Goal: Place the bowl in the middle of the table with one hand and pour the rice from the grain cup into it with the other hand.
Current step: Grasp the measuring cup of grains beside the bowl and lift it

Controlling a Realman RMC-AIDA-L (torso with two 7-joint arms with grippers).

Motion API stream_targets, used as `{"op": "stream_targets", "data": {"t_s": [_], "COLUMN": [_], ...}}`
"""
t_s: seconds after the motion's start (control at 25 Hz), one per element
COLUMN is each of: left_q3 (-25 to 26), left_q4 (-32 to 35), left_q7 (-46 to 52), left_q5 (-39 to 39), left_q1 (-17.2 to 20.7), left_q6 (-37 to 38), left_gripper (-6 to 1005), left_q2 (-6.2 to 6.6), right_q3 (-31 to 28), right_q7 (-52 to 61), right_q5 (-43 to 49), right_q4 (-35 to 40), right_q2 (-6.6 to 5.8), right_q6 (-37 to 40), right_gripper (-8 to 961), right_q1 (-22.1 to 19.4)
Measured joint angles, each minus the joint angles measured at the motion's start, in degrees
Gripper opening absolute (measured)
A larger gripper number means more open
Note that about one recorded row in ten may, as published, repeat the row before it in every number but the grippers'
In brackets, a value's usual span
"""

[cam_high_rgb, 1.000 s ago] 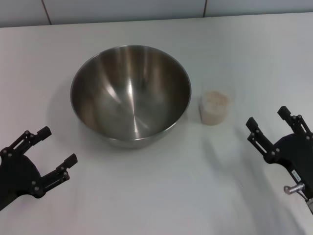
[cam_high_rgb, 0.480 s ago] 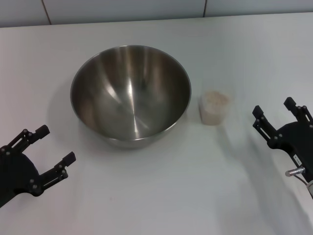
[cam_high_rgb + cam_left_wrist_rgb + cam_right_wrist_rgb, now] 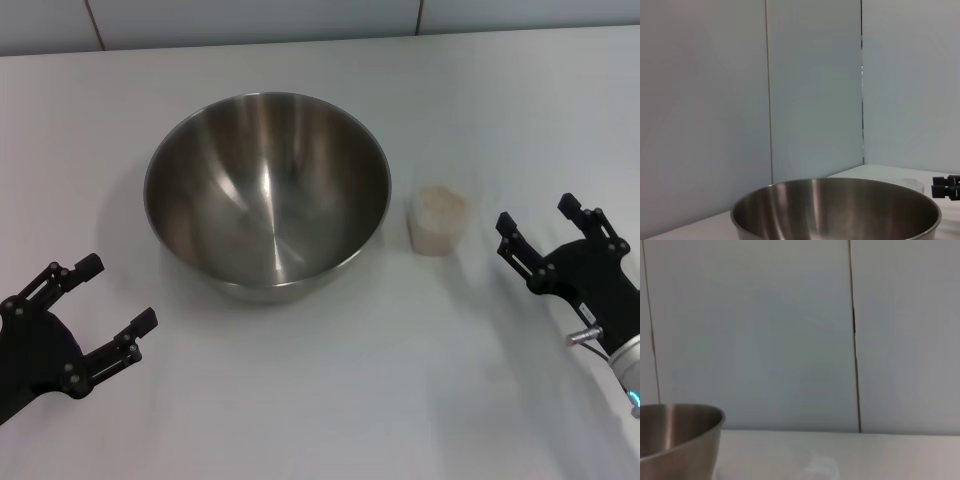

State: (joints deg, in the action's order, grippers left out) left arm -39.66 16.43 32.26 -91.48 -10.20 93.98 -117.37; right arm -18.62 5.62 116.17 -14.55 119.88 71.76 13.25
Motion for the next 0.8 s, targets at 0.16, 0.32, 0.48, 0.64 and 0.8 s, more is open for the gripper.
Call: {"op": "stream_targets", "data": {"t_s": [0.16,0.32,0.48,0.64,0.8], "left_q3": [0.1,0.6,0.9,1.4,1.5], "left_q4": [0.0,0.0,0.0,0.0,0.0], "left_q7": [-0.3,-0.4,-0.4,-0.4,-0.4], "left_q5": [0.0,0.0,0.0,0.0,0.0], "left_q1": [0.0,0.0,0.0,-0.3,-0.5], "left_q6": [0.0,0.0,0.0,0.0,0.0], "left_gripper": [847,847,847,847,847], "left_q2": [-0.15,-0.31,-0.35,-0.41,-0.47], "right_q3": [-0.1,-0.6,-1.2,-1.7,-2.0], "right_q7": [0.0,0.0,0.0,0.1,0.1], "right_q5": [0.0,0.0,0.0,0.0,-0.1], "right_q4": [0.1,0.4,0.7,1.0,1.3], "right_q2": [0.0,0.0,0.0,0.0,0.0], "right_q6": [-1.6,-2.5,-3.4,-4.7,-5.1], "right_gripper": [820,819,819,819,819], "right_q1": [1.5,2.4,3.5,4.8,5.7]}}
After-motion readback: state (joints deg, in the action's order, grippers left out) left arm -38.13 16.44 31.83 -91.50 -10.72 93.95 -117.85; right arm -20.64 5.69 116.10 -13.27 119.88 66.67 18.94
